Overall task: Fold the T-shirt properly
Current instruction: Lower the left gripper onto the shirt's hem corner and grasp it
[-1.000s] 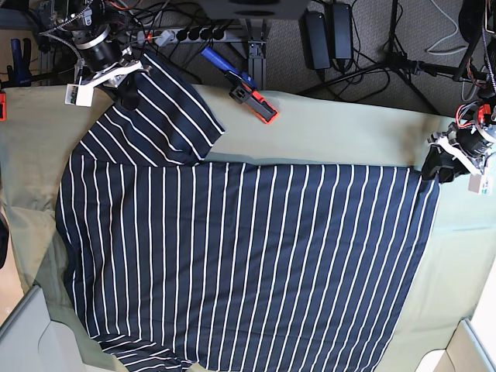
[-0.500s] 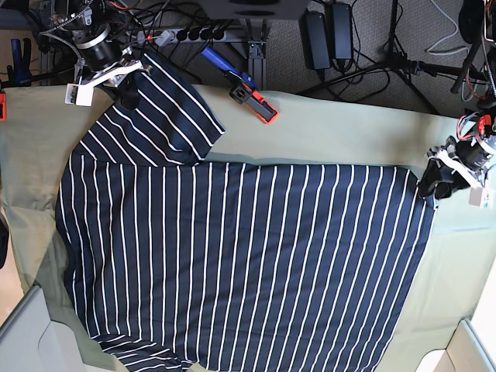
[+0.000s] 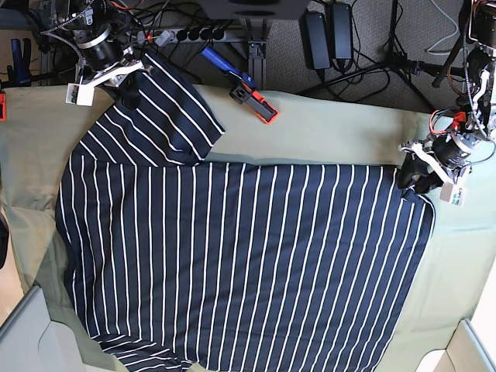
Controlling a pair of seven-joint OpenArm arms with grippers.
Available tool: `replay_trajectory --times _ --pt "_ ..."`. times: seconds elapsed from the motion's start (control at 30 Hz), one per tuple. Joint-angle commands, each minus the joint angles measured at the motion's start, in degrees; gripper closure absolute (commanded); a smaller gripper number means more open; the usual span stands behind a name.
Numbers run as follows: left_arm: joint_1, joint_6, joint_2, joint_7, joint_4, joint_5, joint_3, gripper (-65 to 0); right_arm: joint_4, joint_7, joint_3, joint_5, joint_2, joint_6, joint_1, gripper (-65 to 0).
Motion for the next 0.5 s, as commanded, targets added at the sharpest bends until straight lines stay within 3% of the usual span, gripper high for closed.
replay_trajectory --times 0.0,0.1,0.2,0.4,0.47 --pt "-0.6 1.7 -1.1 -0.8 0.6 0.1 -0.5 -32.8 1.0 1.1 0.2 0.3 0.5 0.0 -0.2 0.0" --pt "-1.2 2.4 -0.9 -0.8 0.6 0.7 -0.5 -32.8 1.0 1.1 0.2 0.3 0.4 0.0 -0.2 0.0" --pt "-2.1 6.2 -0.3 -0.8 0.6 1.4 -0.5 -31.2 1.0 1.1 0.2 0.3 0.4 0.0 -0.2 0.0" --pt "-3.0 7.3 0.2 -0.8 0.6 3.9 -0.5 -0.6 1.0 1.1 0.2 0.3 0.4 0.0 -0.2 0.0" --pt "-3.1 7.3 0.2 -0.8 0.6 3.9 -0.5 0.0 1.0 1.1 0.2 0.3 0.4 0.0 -0.3 0.0"
